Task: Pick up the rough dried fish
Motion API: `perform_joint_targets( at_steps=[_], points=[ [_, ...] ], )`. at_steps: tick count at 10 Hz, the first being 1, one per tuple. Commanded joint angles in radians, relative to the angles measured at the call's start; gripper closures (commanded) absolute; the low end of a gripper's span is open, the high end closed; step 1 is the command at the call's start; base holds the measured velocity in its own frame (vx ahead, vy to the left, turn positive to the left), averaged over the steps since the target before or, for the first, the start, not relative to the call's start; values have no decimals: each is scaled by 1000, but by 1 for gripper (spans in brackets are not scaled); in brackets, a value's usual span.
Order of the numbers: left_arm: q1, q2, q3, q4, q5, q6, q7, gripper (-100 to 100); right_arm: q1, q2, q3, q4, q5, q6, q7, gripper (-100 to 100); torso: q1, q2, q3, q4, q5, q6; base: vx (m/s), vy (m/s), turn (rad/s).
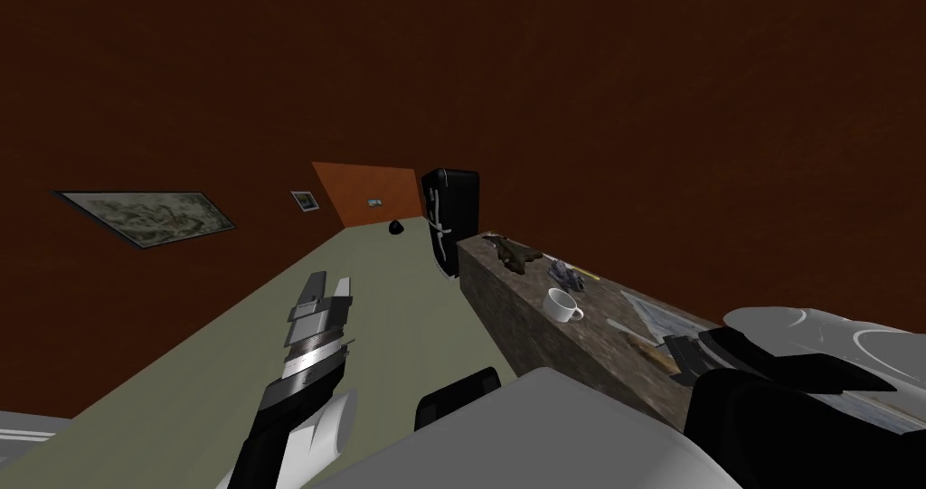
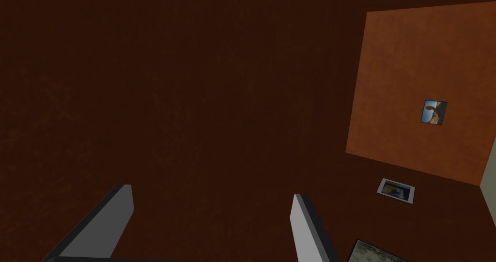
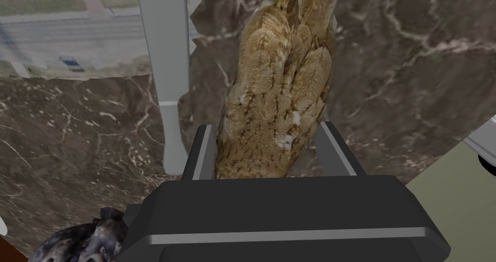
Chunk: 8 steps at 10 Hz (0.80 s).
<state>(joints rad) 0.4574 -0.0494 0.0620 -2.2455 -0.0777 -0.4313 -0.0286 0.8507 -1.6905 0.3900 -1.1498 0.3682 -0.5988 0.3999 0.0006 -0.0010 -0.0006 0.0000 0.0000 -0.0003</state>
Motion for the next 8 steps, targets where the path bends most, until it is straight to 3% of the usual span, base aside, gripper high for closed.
perform_joint_targets(
  at_steps=[1, 2, 3, 4, 6, 7, 8],
  points=[
    [0, 0, 0, 0, 0, 0, 0, 0, 0, 0, 0, 0, 0, 0, 0, 100, 0, 0, 0, 0, 0, 0, 0, 0, 0],
    [0, 0, 0, 0, 0, 0, 0, 0, 0, 0, 0, 0, 0, 0, 0, 100, 0, 0, 0, 0, 0, 0, 0, 0, 0],
    [0, 0, 0, 0, 0, 0, 0, 0, 0, 0, 0, 0, 0, 0, 1, 0, 0, 0, 0, 0, 0, 0, 0, 0, 0],
    [0, 0, 0, 0, 0, 0, 0, 0, 16, -35, -16, -19, -8, -2, -22, 100, 1, 0, 0, 0, 0, 0, -63, -3, 2],
    [0, 0, 0, 0, 0, 0, 0, 0, 14, -69, -25, -28, -3, -13, -58, 100, 1, 6, 3, 1, 1, 0, -99, 4, 12],
    [0, 0, 0, 0, 0, 0, 0, 0, 6, -55, -18, -22, 2, -10, -48, 100, 2, 6, 3, 1, 1, 1, -35, -1, 4],
    [0, 0, 0, 0, 0, 0, 0, 0, 6, -57, -19, -22, 2, -12, -51, 0, 1, 4, 3, 1, 1, 1, -6, 0, -2]
  ],
)
